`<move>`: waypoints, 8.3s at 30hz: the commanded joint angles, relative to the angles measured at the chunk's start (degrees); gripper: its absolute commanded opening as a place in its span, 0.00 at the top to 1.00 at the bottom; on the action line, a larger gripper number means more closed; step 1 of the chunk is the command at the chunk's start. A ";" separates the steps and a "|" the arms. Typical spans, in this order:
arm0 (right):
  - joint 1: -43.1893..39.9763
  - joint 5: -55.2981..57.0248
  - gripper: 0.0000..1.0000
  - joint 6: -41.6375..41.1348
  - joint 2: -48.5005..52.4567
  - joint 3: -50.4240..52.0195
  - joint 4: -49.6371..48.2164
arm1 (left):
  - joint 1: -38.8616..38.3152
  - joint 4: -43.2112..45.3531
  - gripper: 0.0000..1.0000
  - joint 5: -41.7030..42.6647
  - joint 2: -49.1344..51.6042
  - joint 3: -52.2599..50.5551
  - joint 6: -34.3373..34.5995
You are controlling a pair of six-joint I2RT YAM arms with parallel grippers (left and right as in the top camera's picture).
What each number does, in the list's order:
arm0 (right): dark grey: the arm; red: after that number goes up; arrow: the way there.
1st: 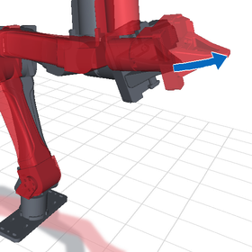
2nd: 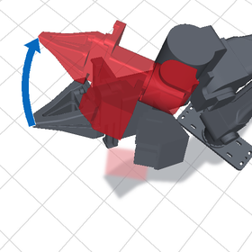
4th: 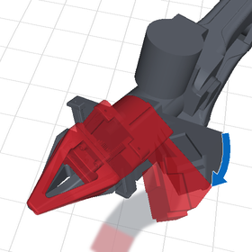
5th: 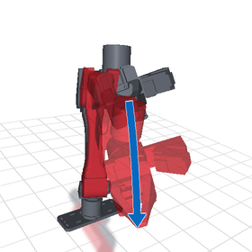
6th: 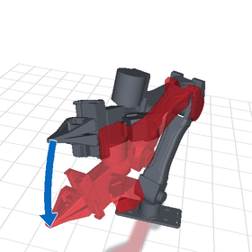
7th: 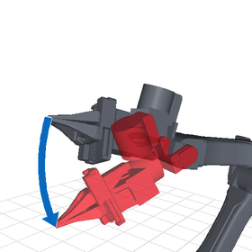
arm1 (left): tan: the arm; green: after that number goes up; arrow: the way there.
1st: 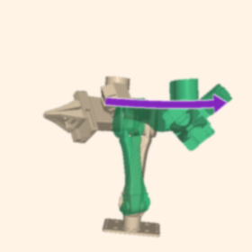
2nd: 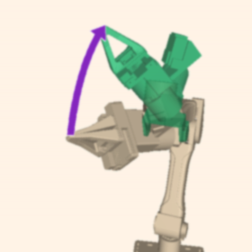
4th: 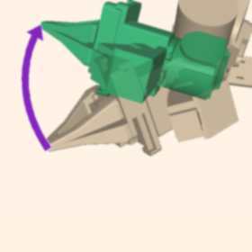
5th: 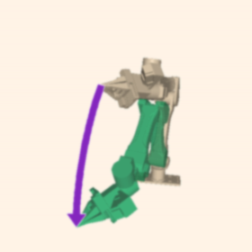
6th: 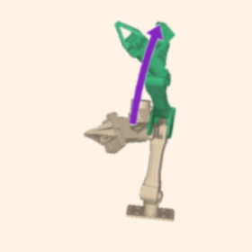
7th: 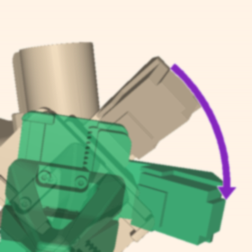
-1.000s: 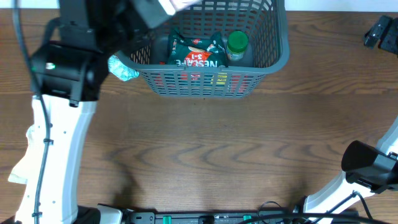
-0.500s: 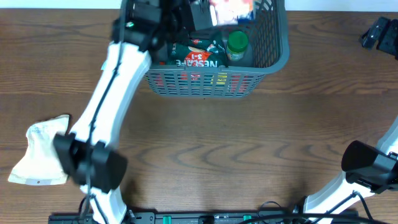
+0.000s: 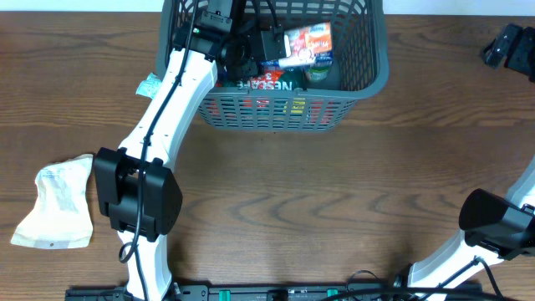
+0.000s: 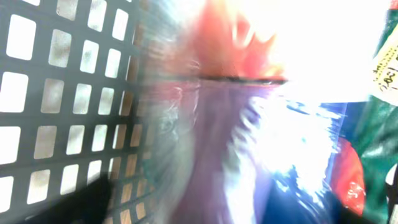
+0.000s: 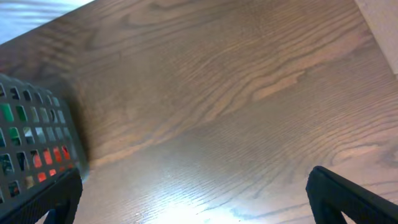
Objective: Pack container
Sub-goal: 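Lift the tissue pack with the left gripper and lower it into the basket, then move the left gripper down to the beige snack bag and grasp it, then carry the snack bag into the basket with the left gripper and release, then move the left gripper to the mint-green pouch by the basket and grasp it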
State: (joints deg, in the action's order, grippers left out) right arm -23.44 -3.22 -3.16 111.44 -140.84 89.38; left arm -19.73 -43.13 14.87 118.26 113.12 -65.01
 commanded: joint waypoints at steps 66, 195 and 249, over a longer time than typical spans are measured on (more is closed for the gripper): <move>-0.11 -1.99 0.01 1.53 0.22 -0.04 0.00 | 59.04 -16.09 0.01 -9.09 -29.38 -36.89 28.30; -0.11 -2.84 0.01 1.09 0.22 -0.04 4.57 | 3.08 -20.13 0.02 -3.98 12.41 36.63 9.64; -0.11 -5.62 0.01 2.38 0.22 -0.04 4.66 | 26.56 -32.57 0.02 -9.20 26.03 36.09 96.85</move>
State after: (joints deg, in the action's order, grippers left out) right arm -23.44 -8.19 -1.89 111.44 -140.84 93.89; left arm 6.96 -75.79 4.32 142.87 149.45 31.48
